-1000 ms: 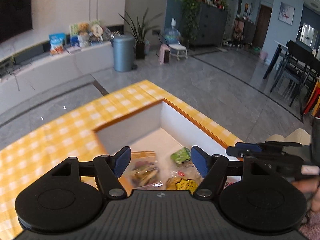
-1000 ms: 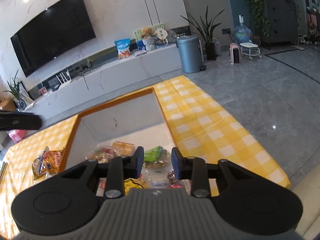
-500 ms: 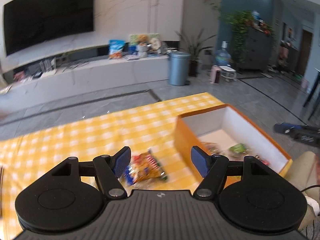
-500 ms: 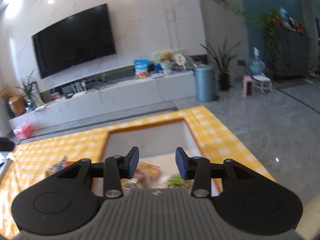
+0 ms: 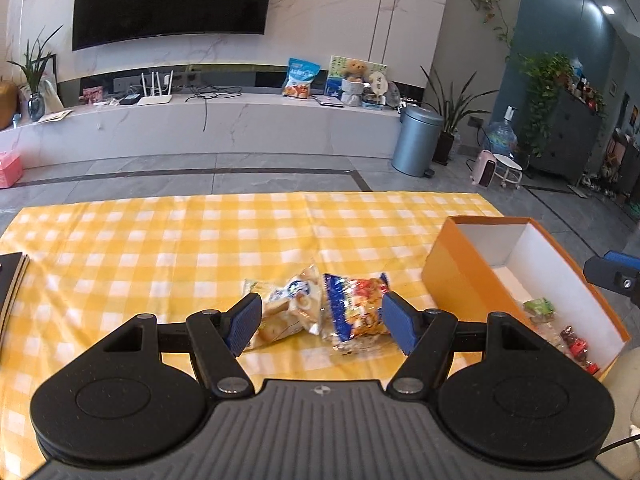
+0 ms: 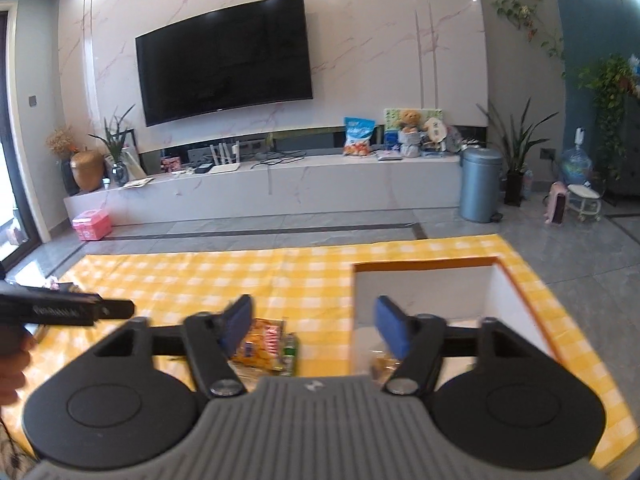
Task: Organize snacks
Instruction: 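Move both grippers back from the box to the remaining snacks, then grasp the Mimi chips bag with the right gripper and lift it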
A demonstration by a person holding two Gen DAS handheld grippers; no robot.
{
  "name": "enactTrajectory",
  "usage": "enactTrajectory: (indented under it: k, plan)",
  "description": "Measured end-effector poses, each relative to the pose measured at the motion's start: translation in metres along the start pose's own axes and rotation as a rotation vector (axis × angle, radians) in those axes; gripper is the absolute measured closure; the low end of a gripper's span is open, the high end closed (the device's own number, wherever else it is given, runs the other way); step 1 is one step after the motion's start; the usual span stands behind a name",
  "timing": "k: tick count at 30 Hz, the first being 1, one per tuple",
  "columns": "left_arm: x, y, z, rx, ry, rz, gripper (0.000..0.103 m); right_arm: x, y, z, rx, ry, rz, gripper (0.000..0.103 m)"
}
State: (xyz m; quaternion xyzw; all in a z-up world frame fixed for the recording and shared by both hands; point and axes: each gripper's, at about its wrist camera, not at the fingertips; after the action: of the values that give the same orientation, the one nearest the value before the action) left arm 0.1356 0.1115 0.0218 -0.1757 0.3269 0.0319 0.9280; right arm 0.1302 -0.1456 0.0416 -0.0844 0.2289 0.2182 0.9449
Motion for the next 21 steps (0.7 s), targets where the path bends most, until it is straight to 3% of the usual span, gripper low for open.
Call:
enactTrajectory:
  k: [1,6,8,12,18,21]
  plan:
    - [0.001,0.003,-0.002,0.005,0.0,0.003,0.022,0.004,0.005,0.002,0.013,0.001,0.016,0.013]
    - [0.009,0.022,-0.008,-0.019,0.002,0.028,0.022,0.028,0.038,0.008,0.057,0.002,0.083,0.003]
    - [0.012,0.027,-0.011,-0.011,-0.009,0.061,0.022,0.04,0.051,0.01,0.063,0.013,0.082,0.003]
    - [0.019,0.041,-0.014,-0.03,-0.006,0.106,0.022,0.08,0.068,0.01,0.088,0.116,0.057,0.003]
    - [0.027,0.061,-0.013,-0.104,0.044,0.108,0.023,0.144,0.093,0.003,0.099,0.213,-0.002,0.003]
    - [0.024,0.065,-0.011,-0.113,0.053,0.101,0.023,0.174,0.086,-0.007,0.195,0.249,-0.039,0.003]
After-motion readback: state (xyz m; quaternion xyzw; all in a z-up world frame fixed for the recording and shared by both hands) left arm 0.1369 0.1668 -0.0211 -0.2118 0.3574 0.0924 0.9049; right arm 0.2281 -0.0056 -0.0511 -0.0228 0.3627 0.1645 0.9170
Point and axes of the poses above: each gripper's, at about its wrist camera, not at the fingertips, and x roughly the way its jaws point, y to its left, z to its top, and after that the axes turned 13 degrees about -x, right-handed
